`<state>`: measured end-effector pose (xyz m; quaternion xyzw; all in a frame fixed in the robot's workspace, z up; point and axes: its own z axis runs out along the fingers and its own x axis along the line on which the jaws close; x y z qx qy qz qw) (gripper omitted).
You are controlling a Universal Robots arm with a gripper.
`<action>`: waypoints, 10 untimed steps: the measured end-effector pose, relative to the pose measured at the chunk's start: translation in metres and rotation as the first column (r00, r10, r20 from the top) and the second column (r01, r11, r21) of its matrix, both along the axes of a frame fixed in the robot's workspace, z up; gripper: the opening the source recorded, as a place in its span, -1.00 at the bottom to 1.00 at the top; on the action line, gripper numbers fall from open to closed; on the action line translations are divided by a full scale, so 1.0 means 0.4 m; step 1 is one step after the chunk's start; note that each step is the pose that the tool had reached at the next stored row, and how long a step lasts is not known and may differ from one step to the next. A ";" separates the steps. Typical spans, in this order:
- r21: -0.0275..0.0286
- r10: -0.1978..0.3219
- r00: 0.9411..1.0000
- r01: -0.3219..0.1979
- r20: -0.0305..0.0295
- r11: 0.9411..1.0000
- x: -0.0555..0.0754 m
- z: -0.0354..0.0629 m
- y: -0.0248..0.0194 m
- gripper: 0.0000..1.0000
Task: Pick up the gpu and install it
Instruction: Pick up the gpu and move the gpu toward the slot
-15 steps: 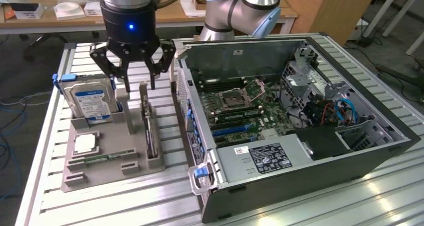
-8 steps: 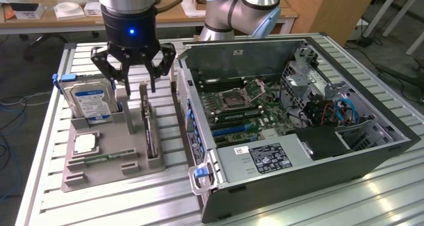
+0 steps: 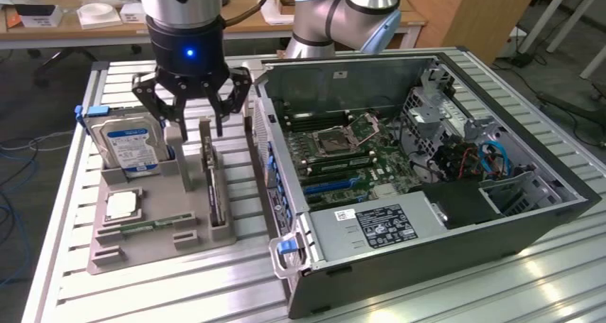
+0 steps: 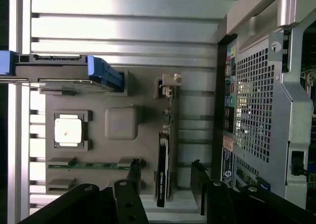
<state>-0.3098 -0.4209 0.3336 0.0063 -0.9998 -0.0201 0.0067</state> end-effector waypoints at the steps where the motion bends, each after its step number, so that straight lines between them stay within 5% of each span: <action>1: 0.000 0.000 1.000 0.000 0.000 1.000 0.000 -0.003 0.000 0.06; 10: 0.000 0.000 1.000 0.000 0.000 1.000 0.000 -0.032 -0.002 0.06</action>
